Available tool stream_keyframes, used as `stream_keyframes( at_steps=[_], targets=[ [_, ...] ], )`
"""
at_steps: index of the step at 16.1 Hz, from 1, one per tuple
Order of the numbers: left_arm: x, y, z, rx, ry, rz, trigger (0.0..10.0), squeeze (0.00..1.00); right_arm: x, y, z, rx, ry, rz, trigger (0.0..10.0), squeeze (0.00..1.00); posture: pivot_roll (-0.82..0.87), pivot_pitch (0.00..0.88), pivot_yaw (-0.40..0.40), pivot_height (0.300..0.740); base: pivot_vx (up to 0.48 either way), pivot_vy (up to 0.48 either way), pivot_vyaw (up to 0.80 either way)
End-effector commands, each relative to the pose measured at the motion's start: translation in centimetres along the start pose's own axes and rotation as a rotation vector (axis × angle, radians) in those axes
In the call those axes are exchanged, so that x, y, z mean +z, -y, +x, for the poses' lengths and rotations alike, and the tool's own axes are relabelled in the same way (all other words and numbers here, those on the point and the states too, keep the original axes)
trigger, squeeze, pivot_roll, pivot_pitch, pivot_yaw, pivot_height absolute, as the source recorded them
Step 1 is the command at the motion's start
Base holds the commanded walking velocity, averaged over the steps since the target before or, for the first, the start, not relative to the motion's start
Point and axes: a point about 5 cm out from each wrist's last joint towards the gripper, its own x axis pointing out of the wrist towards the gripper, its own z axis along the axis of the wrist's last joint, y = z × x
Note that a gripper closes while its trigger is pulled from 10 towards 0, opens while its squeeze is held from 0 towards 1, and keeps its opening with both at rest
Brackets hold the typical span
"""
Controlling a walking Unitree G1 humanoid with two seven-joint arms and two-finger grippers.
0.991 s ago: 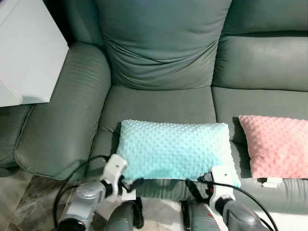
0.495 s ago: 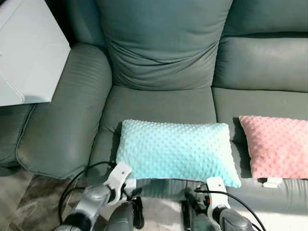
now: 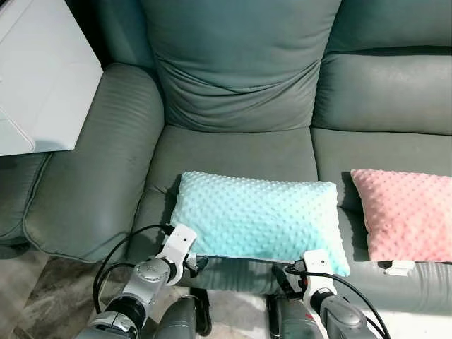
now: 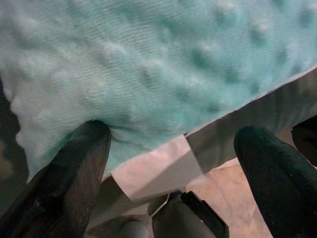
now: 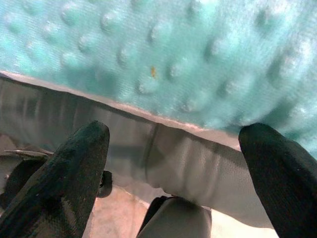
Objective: Move the pillow to the sofa
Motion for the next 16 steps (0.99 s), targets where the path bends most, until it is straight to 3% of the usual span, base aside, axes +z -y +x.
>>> stream_keyframes(
  at_steps=[1, 11, 16],
  targets=[
    [-0.9, -0.2, -0.2, 0.034, -0.021, -0.034, 10.0, 0.0, -1.2, -0.1, -0.2, -0.007, -0.03, 0.002, 10.0, 0.5, -0.17, 0.364, 0.113, 0.74, 0.0, 0.0, 0.0],
    [-0.5, -1.2, -0.3, 0.125, 0.008, -0.028, 10.0, 0.0, 0.2, 1.7, 0.3, -0.09, 0.066, -0.053, 10.0, 0.5, -0.16, 0.367, 0.113, 0.74, 0.0, 0.0, 0.0],
    [0.2, -1.6, -0.2, 0.183, 0.033, -0.013, 10.0, 0.0, 0.7, 1.6, 0.6, -0.092, 0.103, -0.078, 10.0, 0.5, -0.16, 0.37, 0.111, 0.74, 0.0, 0.0, 0.0]
  ],
)
